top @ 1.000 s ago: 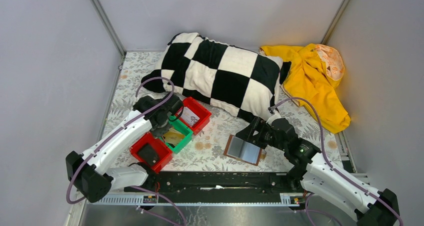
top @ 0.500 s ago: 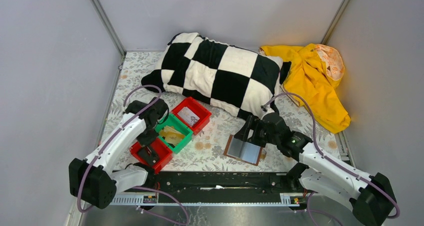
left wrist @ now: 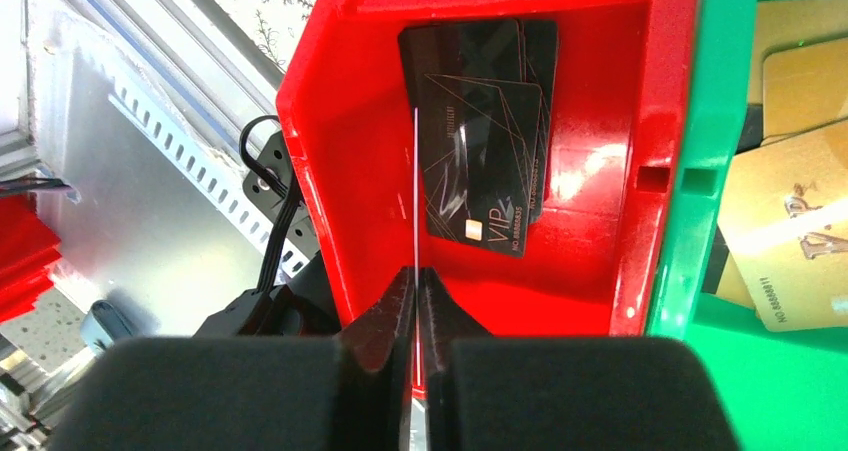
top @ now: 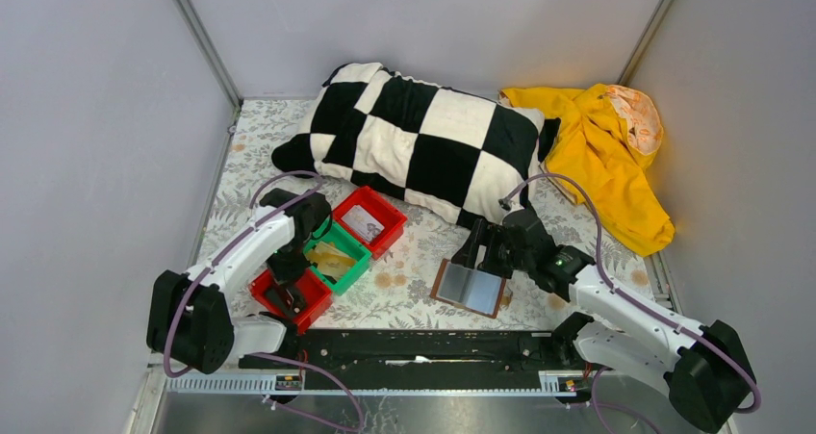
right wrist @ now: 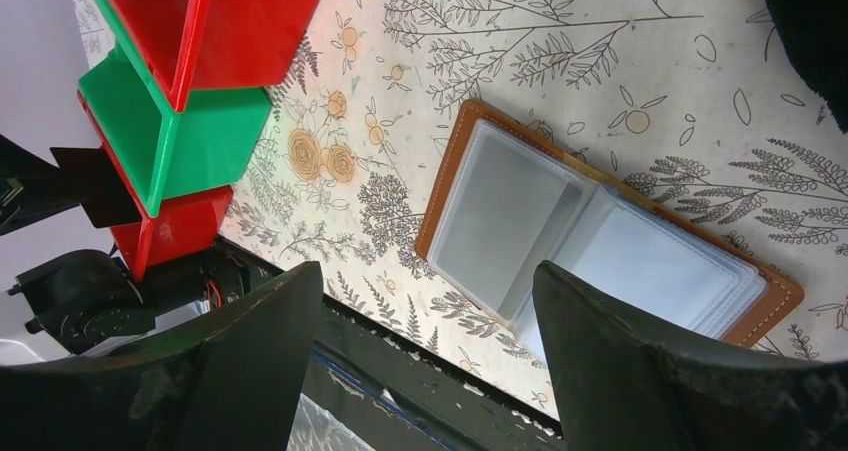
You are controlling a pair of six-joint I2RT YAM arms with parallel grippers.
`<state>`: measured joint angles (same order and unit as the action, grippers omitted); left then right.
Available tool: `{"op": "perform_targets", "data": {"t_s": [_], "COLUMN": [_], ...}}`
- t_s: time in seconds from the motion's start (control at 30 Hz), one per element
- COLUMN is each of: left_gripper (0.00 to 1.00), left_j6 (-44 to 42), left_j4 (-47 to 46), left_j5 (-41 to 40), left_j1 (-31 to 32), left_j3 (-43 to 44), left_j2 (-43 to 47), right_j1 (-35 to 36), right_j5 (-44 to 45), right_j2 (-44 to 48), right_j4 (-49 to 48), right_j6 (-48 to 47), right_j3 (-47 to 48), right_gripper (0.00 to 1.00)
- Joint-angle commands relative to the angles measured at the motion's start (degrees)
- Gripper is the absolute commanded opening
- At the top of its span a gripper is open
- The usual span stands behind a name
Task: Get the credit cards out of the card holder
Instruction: Place the credit card in the storage box, then remove the credit card from the card holder.
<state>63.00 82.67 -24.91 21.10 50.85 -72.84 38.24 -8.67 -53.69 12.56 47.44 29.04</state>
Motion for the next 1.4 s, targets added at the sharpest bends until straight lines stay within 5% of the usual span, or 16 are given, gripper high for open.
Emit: {"op": "perform_targets", "data": {"t_s": [0.0,0.1,0.2,0.43,0.6,0.97,1.1,1.37], "left_gripper": [0.11,0.38,0.5,0.51,0.54,0.56,0.55,0.48], "left_j6": [0.21,-0.26,-1.05,-5.56,-13.99,-11.68,-11.13,-12.16], "left_j4": [0.76,0.28,0.0,-1.71,-16.23,-45.0,-57.99,-68.59], "left_j5": [1.64,2.58,3.17,3.47,13.51,27.11,35.11,37.41], "left_j1": [-0.19,-0.19,-0.18,-0.2,1.88,32.06,35.28,35.95], "left_j3": [0.19,0.37,1.05,10.52,14.94,13.28,10.62,4.54], "left_j2": [0.68,2.22,4.47,9.6,14.04,-1.25,-8.1,-16.03], "right_j1": [-0.69,-0.83,-0.89,-0.84,-0.88,-0.83,-0.79,-0.76], "right_j5": [-1.51,-2.1,-2.16,0.98,5.6,2.9,0.77,-0.77], "right_j2": [0.02,-0.14,0.02,3.13,5.34,5.96,4.71,-0.5], "right_j4": [-1.21,-1.13,-1.21,1.69,6.68,1.54,-2.49,-14.88], "right_j6": [-1.8,-2.64,-2.94,-2.2,1.31,11.72,13.72,19.25], "right_j3": [2.47,2.91,3.34,4.15,3.34,-5.3,-7.34,-13.2], "right_gripper": [0.84,0.84,0.84,0.84,0.84,0.75,0.53,0.29]}}
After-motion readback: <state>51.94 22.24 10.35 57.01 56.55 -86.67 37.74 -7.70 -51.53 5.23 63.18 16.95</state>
